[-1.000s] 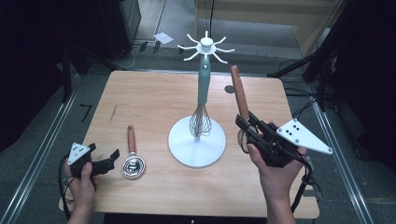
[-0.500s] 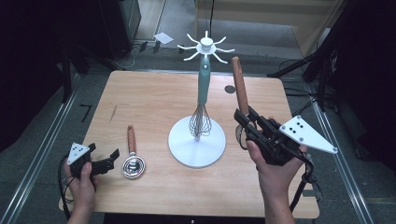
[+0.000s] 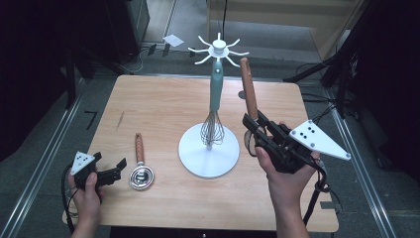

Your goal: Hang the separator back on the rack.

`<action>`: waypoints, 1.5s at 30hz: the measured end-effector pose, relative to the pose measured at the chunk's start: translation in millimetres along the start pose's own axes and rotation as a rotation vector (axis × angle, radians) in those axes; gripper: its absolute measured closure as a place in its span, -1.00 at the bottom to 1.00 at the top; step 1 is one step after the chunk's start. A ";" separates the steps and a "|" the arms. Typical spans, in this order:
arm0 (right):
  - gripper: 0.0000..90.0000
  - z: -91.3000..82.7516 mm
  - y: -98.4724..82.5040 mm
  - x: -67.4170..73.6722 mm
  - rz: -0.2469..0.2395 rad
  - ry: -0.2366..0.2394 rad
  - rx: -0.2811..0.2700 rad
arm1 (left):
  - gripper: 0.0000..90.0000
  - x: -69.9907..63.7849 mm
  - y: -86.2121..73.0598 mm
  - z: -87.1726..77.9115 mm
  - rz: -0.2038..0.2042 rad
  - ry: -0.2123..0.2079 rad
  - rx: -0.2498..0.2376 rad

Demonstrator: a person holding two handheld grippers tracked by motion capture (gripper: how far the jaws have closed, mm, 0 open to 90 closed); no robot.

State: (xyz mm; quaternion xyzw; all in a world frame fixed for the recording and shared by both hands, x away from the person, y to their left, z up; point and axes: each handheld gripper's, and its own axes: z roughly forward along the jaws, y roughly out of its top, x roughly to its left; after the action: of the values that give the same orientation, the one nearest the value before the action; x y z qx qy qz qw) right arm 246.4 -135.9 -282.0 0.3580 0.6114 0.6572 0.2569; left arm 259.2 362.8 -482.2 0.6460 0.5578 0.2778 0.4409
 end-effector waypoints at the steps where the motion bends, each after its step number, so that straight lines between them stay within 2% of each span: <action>1: 0.60 0.7 -0.3 0.1 0.000 -0.002 -0.003 | -0.99 0.0 0.0 0.0 0.000 0.000 0.000; 20: 0.61 14.5 -3.4 5.0 -0.022 -0.010 0.024 | -0.99 0.1 -0.1 0.1 -0.003 -0.002 -0.002; 28: 0.61 22.2 -8.5 6.4 -0.090 -0.053 0.055 | -0.99 0.1 -0.1 0.1 -0.001 -0.001 0.001; 32: 0.60 24.8 -10.8 5.4 -0.090 -0.043 0.059 | -0.99 0.2 -0.1 0.2 -0.001 -0.001 -0.001; 35: 0.59 27.1 -11.3 3.3 -0.072 -0.005 0.070 | -0.99 0.2 -0.1 0.1 -0.003 0.000 -0.001; 45: 0.53 29.0 -13.1 1.4 -0.066 0.015 0.083 | -0.99 0.5 -0.1 0.0 -0.007 0.000 -0.001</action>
State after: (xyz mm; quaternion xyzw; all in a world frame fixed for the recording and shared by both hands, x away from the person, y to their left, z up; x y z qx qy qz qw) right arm 267.0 -115.2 -294.9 0.3431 0.6517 0.6251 0.2586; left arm 259.2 363.3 -482.3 0.6438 0.5601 0.2764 0.4421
